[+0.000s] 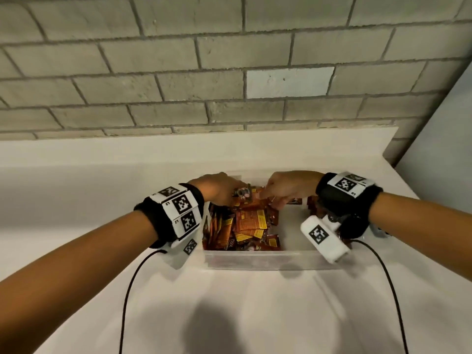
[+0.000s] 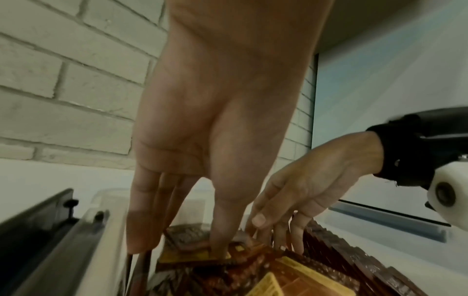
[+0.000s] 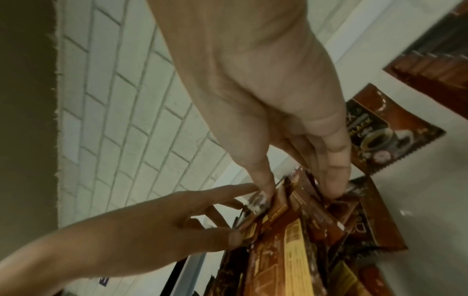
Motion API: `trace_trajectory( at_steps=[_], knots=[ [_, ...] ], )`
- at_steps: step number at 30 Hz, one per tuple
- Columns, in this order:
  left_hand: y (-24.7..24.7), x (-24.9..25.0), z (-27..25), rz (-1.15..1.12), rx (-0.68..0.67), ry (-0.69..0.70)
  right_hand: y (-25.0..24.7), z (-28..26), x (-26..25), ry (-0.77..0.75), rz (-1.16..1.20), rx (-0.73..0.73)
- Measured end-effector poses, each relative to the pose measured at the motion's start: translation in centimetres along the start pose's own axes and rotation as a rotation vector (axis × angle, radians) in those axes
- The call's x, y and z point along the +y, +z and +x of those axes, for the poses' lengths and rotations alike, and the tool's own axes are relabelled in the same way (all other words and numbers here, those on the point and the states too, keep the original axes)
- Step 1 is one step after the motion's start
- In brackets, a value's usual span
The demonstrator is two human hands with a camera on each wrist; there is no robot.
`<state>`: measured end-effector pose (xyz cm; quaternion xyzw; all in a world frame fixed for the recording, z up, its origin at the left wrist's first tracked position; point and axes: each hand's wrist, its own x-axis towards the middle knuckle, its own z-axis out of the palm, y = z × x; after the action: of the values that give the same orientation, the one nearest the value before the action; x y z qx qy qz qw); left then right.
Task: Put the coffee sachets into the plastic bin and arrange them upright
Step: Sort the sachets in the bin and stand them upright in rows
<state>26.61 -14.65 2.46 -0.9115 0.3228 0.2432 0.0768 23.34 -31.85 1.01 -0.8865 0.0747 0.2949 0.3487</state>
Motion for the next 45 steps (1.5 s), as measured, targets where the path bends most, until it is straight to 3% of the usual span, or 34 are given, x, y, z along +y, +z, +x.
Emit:
trace_trajectory(
  at_steps=[3, 8, 12, 18, 22, 24, 29, 35, 40, 42, 45],
  knots=[
    [0.8, -0.1, 0.5, -0.015, 0.039, 0.029, 0.3, 0.9, 0.0, 0.054, 0.105, 0.056],
    [1.0, -0.4, 0.2, -0.067, 0.184, 0.042, 1.5, 1.5, -0.6, 0.108, 0.265, 0.027],
    [1.0, -0.8, -0.4, -0.05, 0.297, 0.018, 1.4, 1.7, -0.5, 0.077, 0.314, 0.053],
    [0.7, -2.8, -2.6, -0.054, 0.718, 0.014, 0.7, 0.7, -0.8, -0.011, 0.504, 0.007],
    [1.1, -4.4, -3.7, -0.428, 0.961, 0.07, 0.8, 0.2, -1.2, -0.059, 0.569, 0.022],
    [1.2, -4.5, -4.8, -0.659, 0.975, 0.045, 0.8, 0.1, -1.3, -0.085, 0.599, 0.038],
    [2.0, -3.1, -7.4, -0.982, 0.897, -0.158, 0.4, -0.7, -1.3, -0.128, 0.66, 0.103],
    [4.1, -2.6, -7.7, -1.437, 0.874, -0.153, 0.2, -1.7, -0.9, -0.212, 0.763, 0.26],
    [5.0, -2.3, -7.2, -1.525, 0.882, -0.24, 1.1, -1.7, -0.9, -0.217, 0.802, 0.28],
    [5.3, -2.4, -7.1, -1.48, 0.857, -0.305, 1.3, -1.8, -1.2, -0.217, 0.823, 0.284],
    [5.6, -2.2, -7.4, -1.408, 0.8, -0.296, 0.9, -2.8, -2.1, -0.266, 0.929, 0.298]
  ],
)
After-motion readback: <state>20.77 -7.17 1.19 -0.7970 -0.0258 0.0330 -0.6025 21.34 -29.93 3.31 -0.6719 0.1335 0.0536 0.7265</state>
